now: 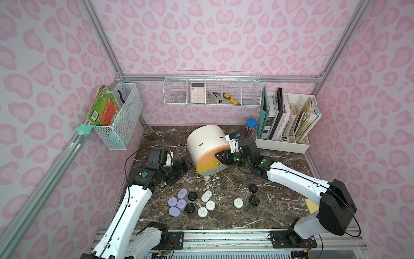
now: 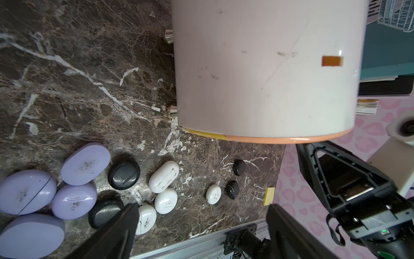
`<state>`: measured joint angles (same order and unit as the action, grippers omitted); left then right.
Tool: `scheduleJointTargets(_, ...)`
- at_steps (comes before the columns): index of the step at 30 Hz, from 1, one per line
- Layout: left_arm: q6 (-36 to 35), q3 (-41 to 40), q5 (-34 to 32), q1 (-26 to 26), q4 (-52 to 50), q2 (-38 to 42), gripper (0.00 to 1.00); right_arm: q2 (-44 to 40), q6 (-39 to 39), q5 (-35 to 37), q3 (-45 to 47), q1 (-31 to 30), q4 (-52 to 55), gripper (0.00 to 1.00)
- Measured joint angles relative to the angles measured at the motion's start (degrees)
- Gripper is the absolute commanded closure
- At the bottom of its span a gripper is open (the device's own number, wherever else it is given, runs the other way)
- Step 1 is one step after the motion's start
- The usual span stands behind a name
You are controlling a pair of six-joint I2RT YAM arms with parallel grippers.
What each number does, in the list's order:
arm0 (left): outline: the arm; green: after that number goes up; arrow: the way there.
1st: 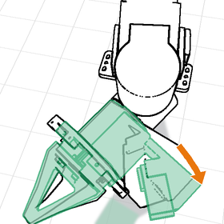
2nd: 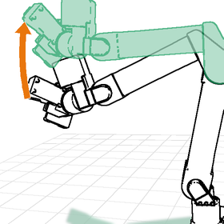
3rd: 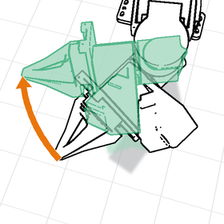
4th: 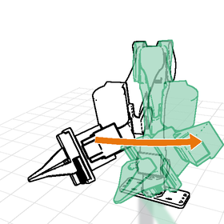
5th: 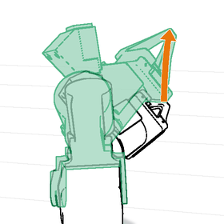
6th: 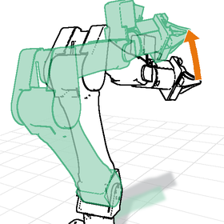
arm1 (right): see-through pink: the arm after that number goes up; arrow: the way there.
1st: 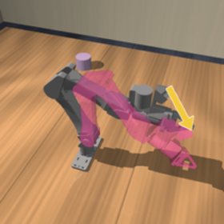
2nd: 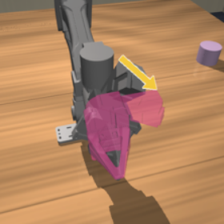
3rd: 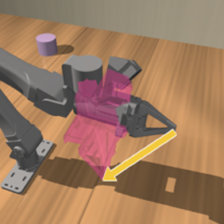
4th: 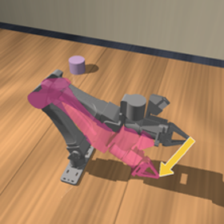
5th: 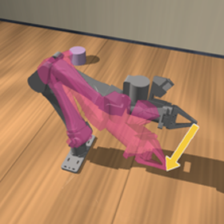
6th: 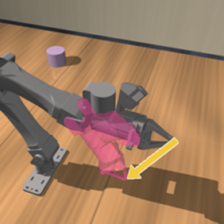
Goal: Put the bluetooth earphones in the drawer according to color
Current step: Adjust the storage box at the center of the board.
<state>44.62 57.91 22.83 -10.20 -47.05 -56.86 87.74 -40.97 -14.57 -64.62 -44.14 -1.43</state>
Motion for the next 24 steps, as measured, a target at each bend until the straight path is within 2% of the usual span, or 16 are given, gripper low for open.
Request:
scheduleJointTargets(11, -0.3, -1.3, -0.6, 0.0, 0.0, 0.1, 0.05, 3.9, -2.3, 2.3, -4.3, -0.5, 1.2, 0.66)
scheduleJointTargets(24, -0.5, -1.4, -3.1, 0.0, -0.3, 1.4, 0.05, 4.5, -2.9, 8.1, -7.0, -1.3, 7.2, 0.88)
